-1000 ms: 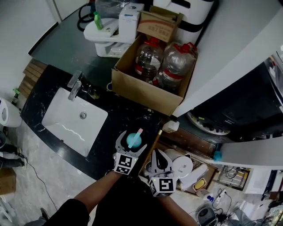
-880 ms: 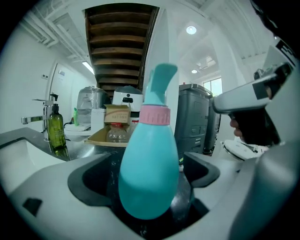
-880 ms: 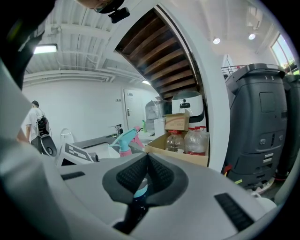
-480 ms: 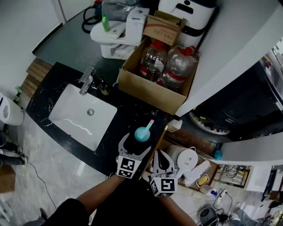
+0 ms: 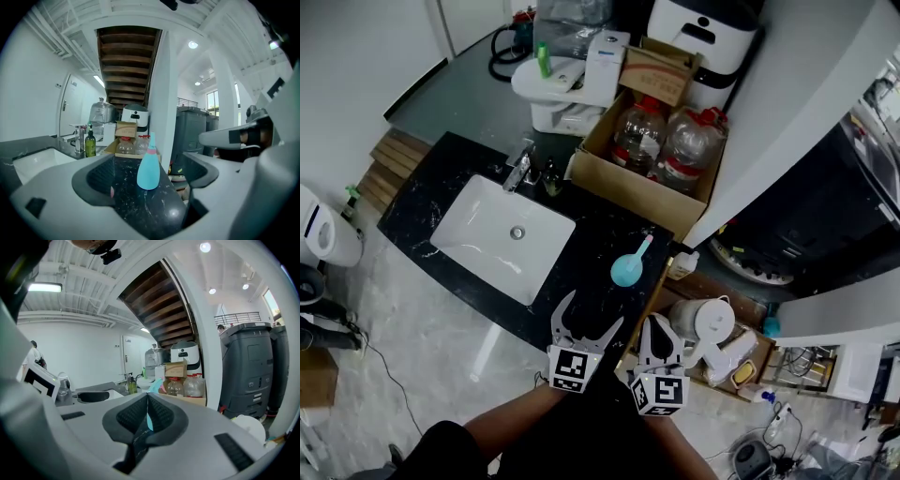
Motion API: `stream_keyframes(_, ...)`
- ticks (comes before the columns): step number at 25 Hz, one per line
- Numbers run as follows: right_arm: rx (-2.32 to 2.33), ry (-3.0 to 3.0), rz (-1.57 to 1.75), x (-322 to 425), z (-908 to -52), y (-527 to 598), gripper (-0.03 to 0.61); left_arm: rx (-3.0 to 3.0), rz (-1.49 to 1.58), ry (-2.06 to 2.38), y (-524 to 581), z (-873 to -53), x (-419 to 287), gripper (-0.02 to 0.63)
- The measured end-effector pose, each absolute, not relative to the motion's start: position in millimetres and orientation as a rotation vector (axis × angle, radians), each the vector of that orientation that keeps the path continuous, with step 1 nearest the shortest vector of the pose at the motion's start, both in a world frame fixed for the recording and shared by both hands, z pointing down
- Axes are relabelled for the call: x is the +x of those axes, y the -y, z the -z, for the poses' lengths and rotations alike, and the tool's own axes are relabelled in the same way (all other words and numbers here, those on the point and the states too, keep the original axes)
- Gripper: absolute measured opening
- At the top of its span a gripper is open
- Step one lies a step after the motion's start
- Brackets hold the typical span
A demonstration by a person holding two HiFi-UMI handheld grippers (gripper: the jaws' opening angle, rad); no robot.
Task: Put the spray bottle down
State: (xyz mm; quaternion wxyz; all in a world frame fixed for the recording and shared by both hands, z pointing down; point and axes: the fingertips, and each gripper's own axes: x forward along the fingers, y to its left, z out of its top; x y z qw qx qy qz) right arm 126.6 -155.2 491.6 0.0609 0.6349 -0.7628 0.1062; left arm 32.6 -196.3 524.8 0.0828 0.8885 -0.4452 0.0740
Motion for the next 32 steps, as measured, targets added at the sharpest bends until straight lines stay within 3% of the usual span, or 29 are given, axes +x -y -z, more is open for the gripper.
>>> stream_keyframes(7,1.936,2.331,-0.297,98.0,-479.0,126.8,0.017,2.704,-0.146,1.304,154.3,-494.1,9.4,0.393)
stream_keyframes(12,1.944,2.331,-0.286,82.8,-474.1,104.2,0.017,2.719,-0.077,1.313,126.6,-479.1,-8.7,0.230)
stream_keyframes(14,1.956,2.325,-0.283,80.4,-472.4,97.5,0.017,2.723,-0.115,1.356,119.2,-477.6,-18.3,0.116)
stream_keyframes(18,1.946,2.300,-0.218,76.6,-468.1,81.7,0.017,2.705,-0.134,1.370,103.6,-478.9,-30.9,0.025)
stream_keyframes(32,1.838,2.398,-0.143,25.7,-458.8,56.1,0.017,2.687,-0.127,1.397,62.4,-467.7,-49.0,0.012)
